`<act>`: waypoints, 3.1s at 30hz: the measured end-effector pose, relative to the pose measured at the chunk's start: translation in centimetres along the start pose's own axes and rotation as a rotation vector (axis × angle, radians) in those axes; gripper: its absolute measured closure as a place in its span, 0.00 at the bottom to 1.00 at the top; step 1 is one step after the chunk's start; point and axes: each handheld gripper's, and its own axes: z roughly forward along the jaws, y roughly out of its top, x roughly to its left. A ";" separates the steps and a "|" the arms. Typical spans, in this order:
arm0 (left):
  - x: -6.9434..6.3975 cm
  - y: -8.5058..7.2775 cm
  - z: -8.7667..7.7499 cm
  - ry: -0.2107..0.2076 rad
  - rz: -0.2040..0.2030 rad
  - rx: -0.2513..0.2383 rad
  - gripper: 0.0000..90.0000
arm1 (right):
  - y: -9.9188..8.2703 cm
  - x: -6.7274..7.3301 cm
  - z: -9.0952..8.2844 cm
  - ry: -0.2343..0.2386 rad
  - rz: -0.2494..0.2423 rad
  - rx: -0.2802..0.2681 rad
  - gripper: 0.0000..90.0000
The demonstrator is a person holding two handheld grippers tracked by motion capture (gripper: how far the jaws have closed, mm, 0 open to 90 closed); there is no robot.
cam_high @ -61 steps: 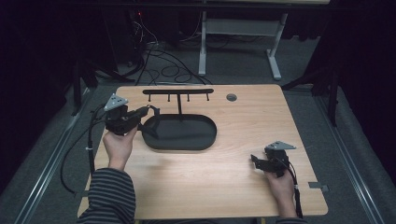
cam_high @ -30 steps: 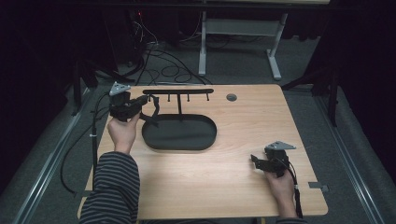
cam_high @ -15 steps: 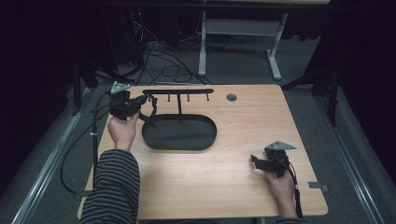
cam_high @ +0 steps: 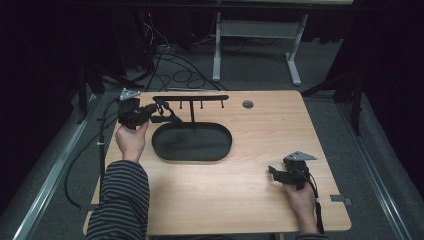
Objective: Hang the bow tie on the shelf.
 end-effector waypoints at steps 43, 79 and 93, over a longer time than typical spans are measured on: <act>-1.4 -0.6 -4.4 -0.023 0.060 -0.005 0.73 | 0.0 0.0 0.0 -0.003 -0.004 -0.001 0.36; -1.0 -3.6 -6.7 -0.023 0.030 -0.006 0.69 | 0.0 0.0 0.0 -0.005 -0.006 -0.002 0.36; -1.0 -5.1 -6.8 -0.015 0.028 0.012 0.68 | 0.0 0.0 0.0 -0.005 -0.006 -0.002 0.36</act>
